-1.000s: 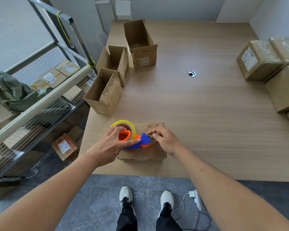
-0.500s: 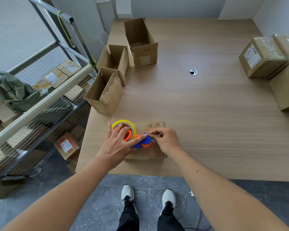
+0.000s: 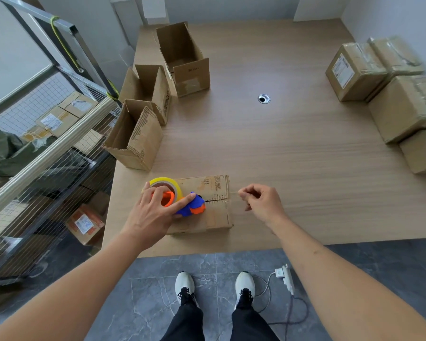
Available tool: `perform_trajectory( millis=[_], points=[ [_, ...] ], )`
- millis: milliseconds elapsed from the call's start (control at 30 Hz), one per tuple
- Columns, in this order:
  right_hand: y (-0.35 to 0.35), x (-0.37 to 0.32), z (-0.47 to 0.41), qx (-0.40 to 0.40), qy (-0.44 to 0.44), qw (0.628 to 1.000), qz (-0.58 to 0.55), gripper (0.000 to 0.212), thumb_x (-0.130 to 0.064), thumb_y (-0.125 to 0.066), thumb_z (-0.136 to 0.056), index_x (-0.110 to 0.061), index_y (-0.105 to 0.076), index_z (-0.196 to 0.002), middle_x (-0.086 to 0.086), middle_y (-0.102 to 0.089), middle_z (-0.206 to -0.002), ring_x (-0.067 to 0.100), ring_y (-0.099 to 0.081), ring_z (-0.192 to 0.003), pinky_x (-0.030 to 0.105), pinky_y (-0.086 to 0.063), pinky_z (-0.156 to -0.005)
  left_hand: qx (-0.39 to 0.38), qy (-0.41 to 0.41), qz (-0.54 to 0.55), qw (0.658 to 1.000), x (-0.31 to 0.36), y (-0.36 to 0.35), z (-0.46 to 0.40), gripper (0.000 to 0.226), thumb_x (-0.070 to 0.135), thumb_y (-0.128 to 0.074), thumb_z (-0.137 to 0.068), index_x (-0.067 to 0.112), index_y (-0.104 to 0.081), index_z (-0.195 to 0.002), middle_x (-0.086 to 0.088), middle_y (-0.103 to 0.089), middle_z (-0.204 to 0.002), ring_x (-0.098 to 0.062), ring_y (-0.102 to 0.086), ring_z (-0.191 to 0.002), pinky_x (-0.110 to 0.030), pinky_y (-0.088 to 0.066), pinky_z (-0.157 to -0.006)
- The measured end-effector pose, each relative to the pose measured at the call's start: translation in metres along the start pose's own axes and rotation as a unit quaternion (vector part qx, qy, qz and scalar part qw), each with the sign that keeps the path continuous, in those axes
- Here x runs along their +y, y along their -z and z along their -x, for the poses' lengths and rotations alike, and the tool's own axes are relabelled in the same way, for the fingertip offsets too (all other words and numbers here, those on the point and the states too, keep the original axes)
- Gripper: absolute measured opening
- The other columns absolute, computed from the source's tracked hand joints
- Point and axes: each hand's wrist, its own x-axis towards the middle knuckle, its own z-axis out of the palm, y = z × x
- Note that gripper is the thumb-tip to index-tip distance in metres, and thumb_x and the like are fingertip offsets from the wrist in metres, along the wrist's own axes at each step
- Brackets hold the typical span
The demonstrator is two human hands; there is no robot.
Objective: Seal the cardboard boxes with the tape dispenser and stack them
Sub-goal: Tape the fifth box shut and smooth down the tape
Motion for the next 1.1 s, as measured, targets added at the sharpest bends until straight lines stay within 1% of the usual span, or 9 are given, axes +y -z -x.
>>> perform_trajectory(
  millis=[233,367,500,800,867,933,1000,1033,1100],
  points=[
    [0.012,0.014,0.002,-0.004,-0.105,0.992,-0.073,0.017,-0.007,-0.068,-0.094,-0.004,-0.066,-0.078,0.008,-0.052,-0.067,0.018,-0.055,-0.054,0.038,-0.062,-0.059,-0.028,0.002,0.013,1.000,0.005,0.002,-0.011,0.056,0.056,-0.023,-0.100,0.059,-0.012,-0.155,-0.011,-0.048,-0.124,-0.040,-0.046,-0.116,-0.063,-0.019,-0.120],
    [0.003,0.018,-0.004,-0.012,-0.131,0.986,-0.100,0.033,-0.030,-0.075,-0.093,-0.009,-0.057,-0.074,0.003,-0.045,-0.056,0.018,-0.057,-0.045,0.048,-0.063,-0.072,-0.056,0.006,0.024,0.998,0.002,0.008,-0.016,0.063,0.048,-0.036,-0.101,0.064,-0.004,-0.153,-0.009,-0.046,-0.128,-0.039,-0.044,-0.120,-0.060,-0.017,-0.121],
    [-0.003,0.021,-0.012,0.004,-0.124,0.988,-0.087,0.032,-0.035,-0.075,-0.092,-0.009,-0.060,-0.079,0.005,-0.040,-0.065,0.018,-0.057,-0.044,0.056,-0.062,-0.073,-0.071,0.002,0.027,0.997,0.001,0.011,-0.018,0.070,0.047,-0.048,-0.103,0.065,-0.002,-0.151,-0.007,-0.045,-0.131,-0.036,-0.041,-0.125,-0.058,-0.016,-0.121],
    [-0.030,0.044,-0.028,-0.015,-0.160,0.983,-0.084,0.031,-0.038,-0.073,-0.093,-0.010,-0.063,-0.082,0.002,-0.048,-0.071,0.011,-0.050,-0.039,0.056,-0.062,-0.072,-0.062,-0.006,0.027,0.998,0.001,0.006,-0.017,0.066,0.047,-0.047,-0.103,0.062,-0.008,-0.153,-0.003,-0.045,-0.129,-0.033,-0.041,-0.128,-0.056,-0.012,-0.123],
    [-0.043,0.050,-0.028,-0.015,-0.159,0.984,-0.079,0.032,-0.044,-0.072,-0.093,-0.014,-0.064,-0.083,0.003,-0.056,-0.075,0.014,-0.052,-0.051,0.043,-0.061,-0.063,-0.058,-0.007,0.027,0.998,0.000,0.004,-0.017,0.060,0.051,-0.036,-0.101,0.062,-0.009,-0.154,-0.003,-0.045,-0.128,-0.032,-0.041,-0.128,-0.055,-0.011,-0.122],
    [-0.056,0.057,-0.027,0.001,-0.144,0.988,-0.053,0.035,-0.057,-0.068,-0.090,-0.023,-0.063,-0.081,0.000,-0.067,-0.079,0.021,-0.058,-0.066,0.041,-0.054,-0.063,-0.059,-0.006,0.025,0.998,0.001,0.003,-0.017,0.058,0.055,-0.027,-0.099,0.061,-0.010,-0.154,-0.002,-0.045,-0.127,-0.031,-0.040,-0.127,-0.055,-0.010,-0.122],
    [-0.061,0.058,-0.023,0.003,-0.135,0.991,-0.021,0.035,-0.067,-0.062,-0.089,-0.033,-0.065,-0.096,-0.003,-0.072,-0.093,0.024,-0.066,-0.080,0.043,-0.057,-0.068,-0.057,-0.004,0.026,0.998,0.001,0.002,-0.017,0.057,0.055,-0.025,-0.099,0.061,-0.011,-0.154,-0.003,-0.045,-0.128,-0.031,-0.040,-0.128,-0.055,-0.008,-0.123],
    [-0.060,0.056,-0.020,-0.005,-0.140,0.990,-0.016,0.040,-0.071,-0.060,-0.088,-0.042,-0.062,-0.116,-0.005,-0.070,-0.109,0.023,-0.067,-0.092,0.042,-0.057,-0.071,-0.057,-0.003,0.025,0.998,0.001,0.001,-0.016,0.057,0.054,-0.025,-0.099,0.061,-0.011,-0.154,-0.003,-0.044,-0.129,-0.031,-0.039,-0.128,-0.054,-0.007,-0.123],
    [-0.055,0.053,-0.016,-0.017,-0.161,0.987,-0.006,0.074,-0.070,-0.061,-0.088,-0.051,-0.030,-0.152,-0.009,-0.053,-0.125,0.019,-0.056,-0.115,0.037,-0.052,-0.086,-0.058,-0.004,0.022,0.998,0.001,0.000,-0.015,0.057,0.054,-0.026,-0.099,0.062,-0.010,-0.154,-0.002,-0.043,-0.131,-0.031,-0.038,-0.130,-0.055,-0.006,-0.123]
  ],
)
